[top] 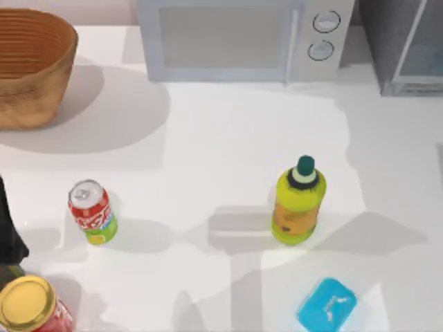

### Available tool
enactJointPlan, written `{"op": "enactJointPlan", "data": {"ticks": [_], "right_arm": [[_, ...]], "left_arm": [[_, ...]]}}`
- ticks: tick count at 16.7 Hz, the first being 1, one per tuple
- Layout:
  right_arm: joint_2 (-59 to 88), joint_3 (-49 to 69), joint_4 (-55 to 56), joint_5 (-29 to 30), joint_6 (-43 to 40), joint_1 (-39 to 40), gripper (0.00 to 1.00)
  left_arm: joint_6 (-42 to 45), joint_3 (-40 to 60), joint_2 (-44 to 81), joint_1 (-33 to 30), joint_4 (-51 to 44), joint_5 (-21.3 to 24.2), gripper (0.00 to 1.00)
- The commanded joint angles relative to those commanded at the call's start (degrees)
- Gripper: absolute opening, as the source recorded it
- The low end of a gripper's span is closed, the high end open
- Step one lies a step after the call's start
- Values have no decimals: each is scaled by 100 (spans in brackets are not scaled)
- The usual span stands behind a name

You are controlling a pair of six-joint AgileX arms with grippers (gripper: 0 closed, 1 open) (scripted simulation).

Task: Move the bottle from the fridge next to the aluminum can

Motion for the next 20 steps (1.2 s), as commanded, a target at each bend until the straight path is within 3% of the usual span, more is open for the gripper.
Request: {"op": "enactJointPlan", "data": {"ticks": [9,20], "right_arm": [[-31,4,-20,0,8,-19,0],[-699,178,-896,-13,24,-18,0]], "left_arm": [[0,0,0,0,0,0,100],[0,0,0,0,0,0,100]]}}
